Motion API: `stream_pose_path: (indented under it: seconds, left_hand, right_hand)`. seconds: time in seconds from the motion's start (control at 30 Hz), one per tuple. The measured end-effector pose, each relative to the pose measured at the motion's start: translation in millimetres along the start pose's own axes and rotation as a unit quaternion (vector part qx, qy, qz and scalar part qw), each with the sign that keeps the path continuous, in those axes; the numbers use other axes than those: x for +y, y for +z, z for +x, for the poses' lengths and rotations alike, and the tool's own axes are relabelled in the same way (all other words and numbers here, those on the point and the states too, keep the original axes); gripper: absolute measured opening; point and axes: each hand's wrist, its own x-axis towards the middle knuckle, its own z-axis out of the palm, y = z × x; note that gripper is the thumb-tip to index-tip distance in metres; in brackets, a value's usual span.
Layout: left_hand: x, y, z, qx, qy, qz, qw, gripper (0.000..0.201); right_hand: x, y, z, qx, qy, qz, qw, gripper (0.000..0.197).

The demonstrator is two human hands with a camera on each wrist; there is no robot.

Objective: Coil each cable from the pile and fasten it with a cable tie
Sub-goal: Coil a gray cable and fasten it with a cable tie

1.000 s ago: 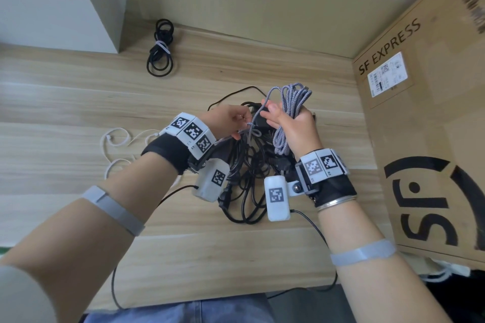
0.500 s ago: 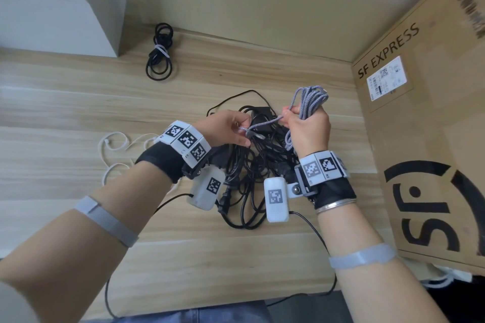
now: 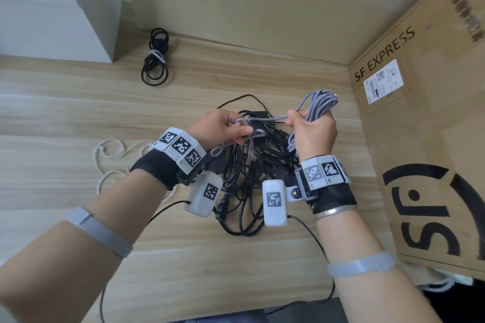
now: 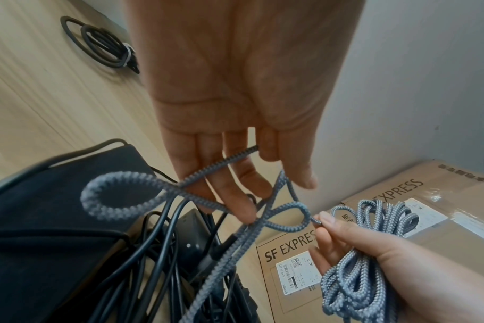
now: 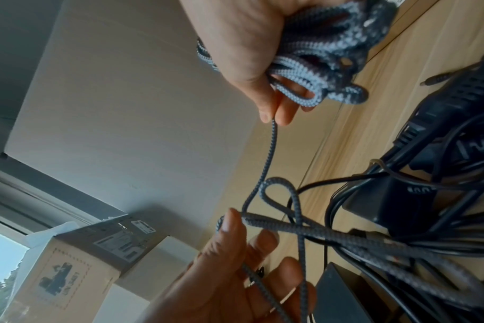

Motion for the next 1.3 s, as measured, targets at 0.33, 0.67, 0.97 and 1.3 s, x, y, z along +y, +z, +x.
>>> stream_pose_path:
  seconds: [0.33,0.67,0.97,1.3]
  left_hand:
    - [8,-6,-9,0.011,-0.013,-0.151,0.988,0.027]
    - [4,-15,-5,0.103,-0.016,-0.216,0.971,0.031]
    - [-6,-25,3,0.275,-0.086,-0.138,0.947,0.035]
    - [4,-7,-5,0.096,-0.079,0.018,0.992,0.077]
  right_hand:
    - [7,-7,14,0.038,0.049,0.029,0.998,0.027]
    - [16,-10,23,0.034,0.047,-0.058,0.997,0.01]
    - [24,-18,29,0.033,0.09,-0.045,0.994,0.011]
    - [7,-13,19,-0.033,0.034,0.162,0.986,0.025]
